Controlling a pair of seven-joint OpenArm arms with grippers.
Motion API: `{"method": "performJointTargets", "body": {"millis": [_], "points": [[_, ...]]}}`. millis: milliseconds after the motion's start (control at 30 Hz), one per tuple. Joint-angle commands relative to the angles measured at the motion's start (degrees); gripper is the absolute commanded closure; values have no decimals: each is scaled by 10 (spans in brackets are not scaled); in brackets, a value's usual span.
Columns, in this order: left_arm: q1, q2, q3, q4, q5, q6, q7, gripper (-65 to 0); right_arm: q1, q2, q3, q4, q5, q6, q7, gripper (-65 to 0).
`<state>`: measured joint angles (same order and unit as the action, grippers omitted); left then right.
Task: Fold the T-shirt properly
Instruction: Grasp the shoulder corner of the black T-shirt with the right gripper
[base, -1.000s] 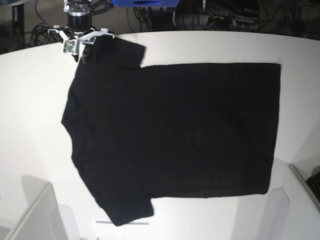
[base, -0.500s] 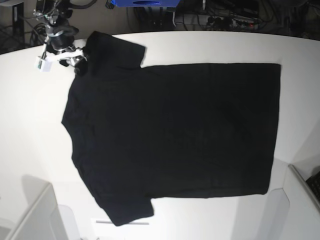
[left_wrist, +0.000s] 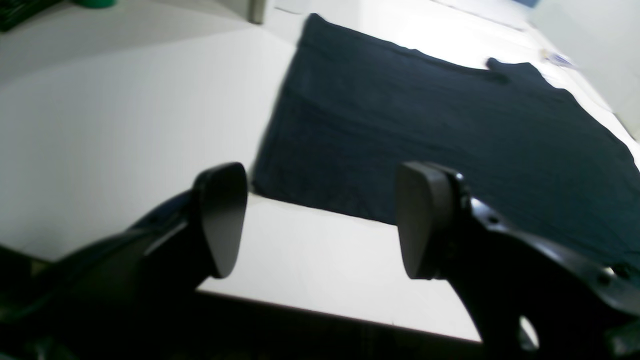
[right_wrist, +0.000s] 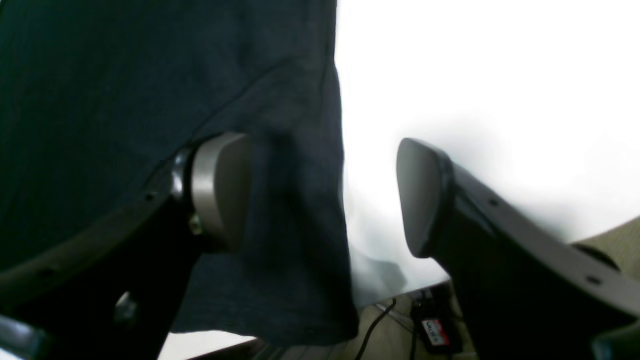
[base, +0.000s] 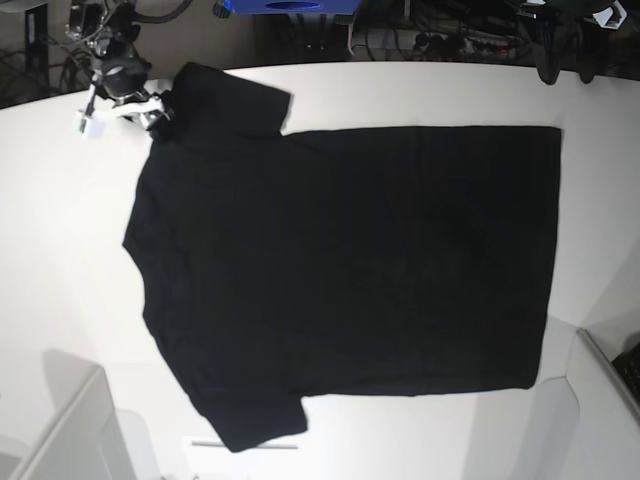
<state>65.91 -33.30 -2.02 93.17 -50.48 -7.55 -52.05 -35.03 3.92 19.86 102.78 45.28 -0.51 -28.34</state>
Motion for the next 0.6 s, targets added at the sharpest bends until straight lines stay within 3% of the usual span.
{"method": "performJointTargets", "body": {"millis": [0, 133, 200, 400, 567], "points": [[10, -7, -1, 6, 0, -3, -16, -448, -2, 10, 1, 2, 4, 4, 9, -426], [1, -8, -8, 0, 0, -3, -14, -448, -2, 16, -3, -18, 4, 48, 9, -425], [-7, -14, -8, 0, -1, -3, 15, -448, -4, 16, -3, -26, 4, 57, 9, -425], [-48, -11, -9, 0, -1, -3, 124, -448, -19, 20, -39, -32, 3, 60, 8, -425], [-56, -9, -10, 0, -1, -3, 142, -448, -23, 20, -65, -40, 2, 60, 8, -425]]}}
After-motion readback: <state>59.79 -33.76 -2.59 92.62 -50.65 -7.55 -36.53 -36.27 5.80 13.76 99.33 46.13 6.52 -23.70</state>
